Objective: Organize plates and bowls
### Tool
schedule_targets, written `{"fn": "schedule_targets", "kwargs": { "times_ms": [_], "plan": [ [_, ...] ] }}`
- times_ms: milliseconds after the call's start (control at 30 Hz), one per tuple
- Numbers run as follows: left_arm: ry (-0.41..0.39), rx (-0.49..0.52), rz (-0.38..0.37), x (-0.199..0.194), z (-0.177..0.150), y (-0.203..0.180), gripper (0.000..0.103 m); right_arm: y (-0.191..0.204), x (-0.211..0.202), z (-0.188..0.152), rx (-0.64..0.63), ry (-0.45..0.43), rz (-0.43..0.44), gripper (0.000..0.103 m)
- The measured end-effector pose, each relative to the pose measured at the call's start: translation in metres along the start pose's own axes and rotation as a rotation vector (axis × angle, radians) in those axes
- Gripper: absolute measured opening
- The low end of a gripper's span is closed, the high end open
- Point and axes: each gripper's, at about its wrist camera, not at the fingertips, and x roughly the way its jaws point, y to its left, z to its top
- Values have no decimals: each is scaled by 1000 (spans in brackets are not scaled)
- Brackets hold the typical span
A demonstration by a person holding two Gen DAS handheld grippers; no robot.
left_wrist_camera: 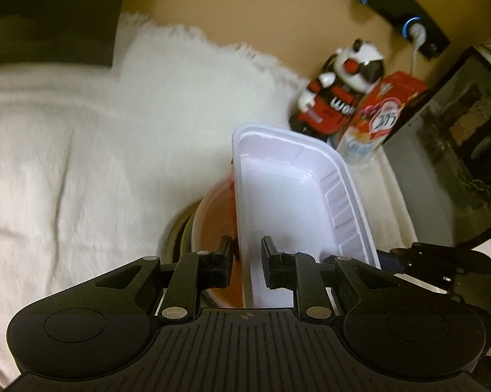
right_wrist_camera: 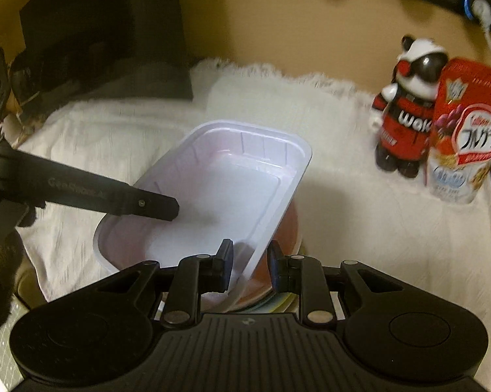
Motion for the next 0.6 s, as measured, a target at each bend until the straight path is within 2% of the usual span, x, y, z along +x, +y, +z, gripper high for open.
{"fn": "schedule_targets", "kwargs": {
  "times_ms": [100,467,600],
  "plan": [
    [19,-9,5,1,-5,3,20,3,5,-2,-2,15,3,24],
    [13,-63,-37,-7,-4,17,20,1,10,2,-17,22,20,25],
    [13,-51,-43,-7,-5,14,20,0,11,2,-18,22,17,25]
  ]
}}
